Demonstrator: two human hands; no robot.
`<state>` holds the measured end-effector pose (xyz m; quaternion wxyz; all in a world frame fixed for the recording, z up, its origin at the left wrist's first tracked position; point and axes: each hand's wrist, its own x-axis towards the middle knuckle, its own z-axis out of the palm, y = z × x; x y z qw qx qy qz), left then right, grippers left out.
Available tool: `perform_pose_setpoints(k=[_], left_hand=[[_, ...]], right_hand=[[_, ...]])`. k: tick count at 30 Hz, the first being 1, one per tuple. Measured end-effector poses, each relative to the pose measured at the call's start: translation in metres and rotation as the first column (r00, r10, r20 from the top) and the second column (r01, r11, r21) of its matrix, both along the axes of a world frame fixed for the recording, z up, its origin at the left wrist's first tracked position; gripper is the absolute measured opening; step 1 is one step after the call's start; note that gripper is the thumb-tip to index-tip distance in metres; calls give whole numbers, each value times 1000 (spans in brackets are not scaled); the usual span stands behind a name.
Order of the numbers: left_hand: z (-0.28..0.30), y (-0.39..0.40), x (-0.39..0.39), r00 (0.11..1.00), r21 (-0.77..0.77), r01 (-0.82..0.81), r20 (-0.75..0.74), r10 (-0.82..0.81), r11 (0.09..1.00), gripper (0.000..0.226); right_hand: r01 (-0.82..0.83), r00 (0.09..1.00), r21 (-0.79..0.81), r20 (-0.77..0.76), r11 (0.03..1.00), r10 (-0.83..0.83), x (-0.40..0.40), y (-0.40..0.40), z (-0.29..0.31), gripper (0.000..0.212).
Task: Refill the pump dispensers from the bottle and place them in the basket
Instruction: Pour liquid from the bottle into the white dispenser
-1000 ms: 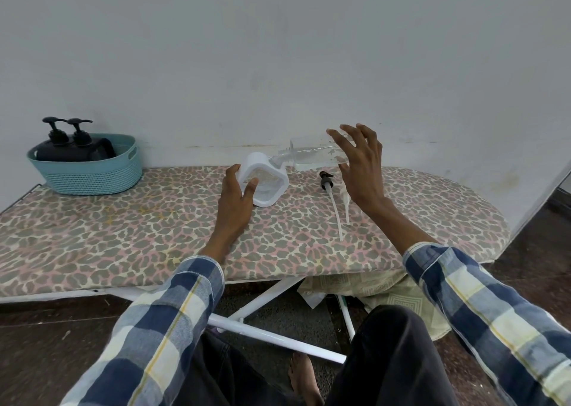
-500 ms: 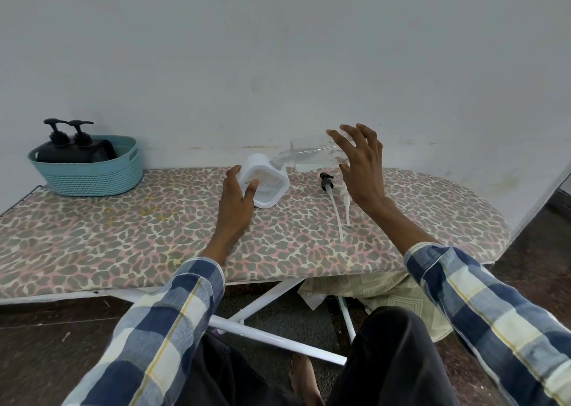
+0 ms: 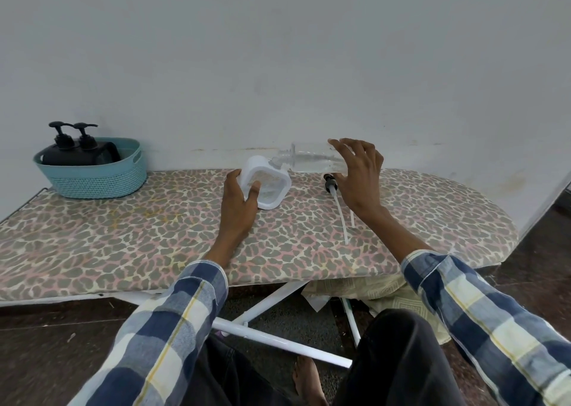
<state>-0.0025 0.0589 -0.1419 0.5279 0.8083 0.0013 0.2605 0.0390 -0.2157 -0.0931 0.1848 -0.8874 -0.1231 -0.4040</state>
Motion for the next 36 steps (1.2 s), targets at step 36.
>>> perform_pose_setpoints(k=[36], left_hand=[[15, -4, -14, 989, -27, -43, -143, 39, 999, 61]], right_hand=[[-84, 830, 590, -405, 803, 385, 14, 66, -30, 72]])
